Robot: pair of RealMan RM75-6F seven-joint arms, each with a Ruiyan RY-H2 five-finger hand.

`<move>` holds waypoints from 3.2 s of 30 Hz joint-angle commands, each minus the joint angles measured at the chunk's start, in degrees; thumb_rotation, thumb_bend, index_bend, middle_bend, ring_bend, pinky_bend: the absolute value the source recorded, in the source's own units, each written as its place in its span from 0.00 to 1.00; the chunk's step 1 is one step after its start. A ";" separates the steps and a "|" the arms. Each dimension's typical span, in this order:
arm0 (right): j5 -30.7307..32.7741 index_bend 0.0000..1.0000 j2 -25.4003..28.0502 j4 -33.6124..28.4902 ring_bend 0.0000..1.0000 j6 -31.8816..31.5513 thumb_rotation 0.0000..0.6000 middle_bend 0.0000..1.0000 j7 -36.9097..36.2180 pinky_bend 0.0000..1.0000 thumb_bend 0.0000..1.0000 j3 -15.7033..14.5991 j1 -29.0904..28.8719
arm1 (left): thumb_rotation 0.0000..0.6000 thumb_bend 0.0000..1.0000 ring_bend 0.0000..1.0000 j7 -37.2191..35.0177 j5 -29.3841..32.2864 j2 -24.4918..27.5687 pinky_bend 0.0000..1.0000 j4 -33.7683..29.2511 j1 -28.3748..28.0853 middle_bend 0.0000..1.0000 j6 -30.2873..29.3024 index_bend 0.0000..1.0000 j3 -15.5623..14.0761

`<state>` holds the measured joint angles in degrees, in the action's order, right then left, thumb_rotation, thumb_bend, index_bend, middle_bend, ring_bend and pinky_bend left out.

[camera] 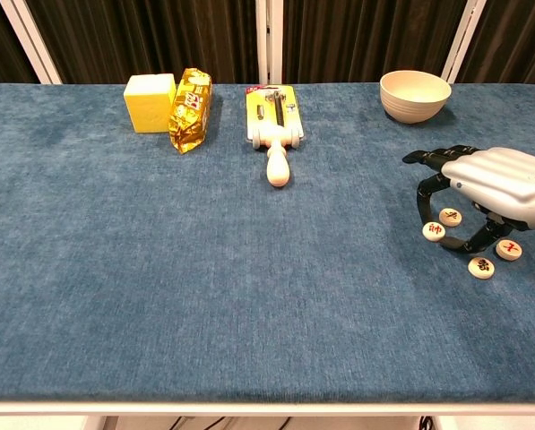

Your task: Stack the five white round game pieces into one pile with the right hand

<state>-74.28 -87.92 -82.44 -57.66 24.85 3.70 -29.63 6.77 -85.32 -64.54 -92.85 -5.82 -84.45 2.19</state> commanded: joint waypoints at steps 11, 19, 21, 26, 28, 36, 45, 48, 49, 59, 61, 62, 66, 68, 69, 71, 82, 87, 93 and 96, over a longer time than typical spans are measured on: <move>0.97 0.55 2.98 -1.84 0.00 -1.58 1.00 0.01 -0.95 0.00 0.28 1.37 0.07 | 1.00 0.13 0.00 0.01 0.05 0.00 0.00 0.01 -0.06 0.00 0.22 0.08 -0.05; 3.03 0.55 3.88 -1.20 0.00 -0.80 1.00 0.00 -0.30 0.00 0.28 1.15 0.18 | 1.00 0.13 0.00 0.52 0.13 -0.17 0.00 0.00 -0.11 0.00 0.31 0.08 -0.06; 3.20 0.56 3.82 -0.99 0.00 -0.53 1.00 0.00 -0.21 0.00 0.29 1.03 0.06 | 1.00 0.13 0.00 0.57 0.09 -0.19 0.00 -0.09 -0.13 0.00 0.31 0.08 -0.07; 3.57 0.56 3.41 -0.59 0.00 -0.57 1.00 0.00 -0.10 0.00 0.29 1.14 -0.15 | 1.00 0.13 0.00 0.49 0.21 -0.15 0.00 -0.09 -0.12 0.00 0.34 0.08 -0.04; 3.72 0.56 3.25 -0.43 0.00 -0.55 1.00 0.00 -0.02 0.00 0.28 1.15 -0.23 | 1.00 0.13 0.00 0.43 0.22 -0.15 0.00 -0.04 -0.12 0.00 0.34 0.08 -0.03; 4.42 0.53 2.41 0.22 0.00 -0.20 1.00 0.00 0.17 0.00 0.28 1.19 -0.63 | 1.00 0.13 0.00 0.16 0.17 -0.07 0.00 -0.02 -0.06 0.00 0.18 0.08 0.00; 4.82 0.50 2.60 -0.16 0.00 0.07 1.00 0.00 -0.25 0.00 0.28 1.28 -0.94 | 1.00 0.13 0.00 0.23 0.23 -0.07 0.00 0.03 -0.13 0.00 0.39 0.08 -0.05; 4.99 0.48 2.69 -0.29 0.00 0.22 1.00 0.00 -0.12 0.00 0.28 1.22 -1.06 | 1.00 0.13 0.00 0.20 0.22 -0.07 0.00 -0.01 -0.13 0.00 0.33 0.08 -0.02; 5.02 0.47 2.68 -0.28 0.00 0.25 1.00 0.00 -0.04 0.00 0.28 1.19 -1.10 | 1.00 0.13 0.00 0.20 0.20 -0.07 0.00 -0.03 -0.12 0.00 0.29 0.08 -0.01; 5.79 0.44 2.49 -0.17 0.00 0.45 1.00 0.00 0.45 0.00 0.28 0.97 -1.29 | 1.00 0.13 0.00 -0.18 0.48 -0.04 0.00 0.11 -0.09 0.00 0.39 0.08 0.05; 5.82 0.42 2.54 -0.24 0.00 0.44 1.00 0.00 0.42 0.00 0.28 0.96 -1.32 | 1.00 0.13 0.00 -0.33 0.48 -0.01 0.00 0.15 -0.10 0.00 0.42 0.08 0.05; 5.87 0.42 2.59 -0.28 0.00 0.45 1.00 0.00 0.42 0.00 0.28 0.96 -1.35 | 1.00 0.13 0.00 -0.40 0.43 0.00 0.00 0.17 -0.11 0.00 0.41 0.08 0.04; 6.02 0.40 2.83 -0.57 0.00 0.63 1.00 0.00 0.35 0.00 0.28 0.90 -1.44 | 1.00 0.13 0.00 -0.48 0.48 0.06 0.00 0.09 -0.08 0.00 0.43 0.08 0.03; 6.04 0.39 3.01 -0.82 0.00 0.71 1.00 0.00 0.21 0.00 0.28 0.84 -1.45 | 1.00 0.13 0.00 -0.51 0.47 0.09 0.00 0.04 -0.06 0.00 0.39 0.08 0.04; 5.99 0.39 3.15 -0.98 0.00 0.65 1.00 0.00 0.18 0.00 0.28 0.80 -1.44 | 1.00 0.13 0.00 -0.52 0.45 0.11 0.00 0.02 -0.05 0.00 0.36 0.08 0.04; 5.53 0.38 3.72 -1.72 0.00 0.01 1.00 0.00 -0.03 0.00 0.28 0.77 -1.23 | 1.00 0.13 0.00 -0.56 0.37 0.17 0.00 -0.06 -0.01 0.00 0.21 0.08 0.06; -0.65 0.38 11.39 -7.82 0.00 -6.65 1.00 0.00 -2.86 0.00 0.27 -3.77 4.24 | 1.00 0.13 0.00 -0.26 0.00 0.23 0.00 -0.40 -0.05 0.00 0.20 0.08 -0.10; -2.71 0.38 12.10 -7.27 0.00 -7.77 1.00 0.00 -4.20 0.00 0.26 -6.05 6.40 | 1.00 0.13 0.00 0.37 -0.19 0.09 0.00 -0.65 -0.11 0.00 0.28 0.08 -0.22; -3.23 0.38 10.67 -4.70 0.00 -7.51 1.00 0.00 -5.34 0.00 0.27 -6.19 7.17 | 1.00 0.13 0.00 0.64 -0.08 0.02 0.00 -0.72 -0.13 0.00 0.38 0.08 -0.23; -3.28 0.38 9.60 -3.28 0.00 -7.54 1.00 0.00 -5.06 0.00 0.27 -5.87 7.32 | 1.00 0.13 0.00 0.53 -0.02 0.06 0.00 -0.70 -0.12 0.00 0.36 0.08 -0.20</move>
<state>-77.52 -77.97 -86.11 -65.21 19.69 -2.31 -22.42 7.29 -85.34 -64.48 -93.55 -5.94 -84.09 1.99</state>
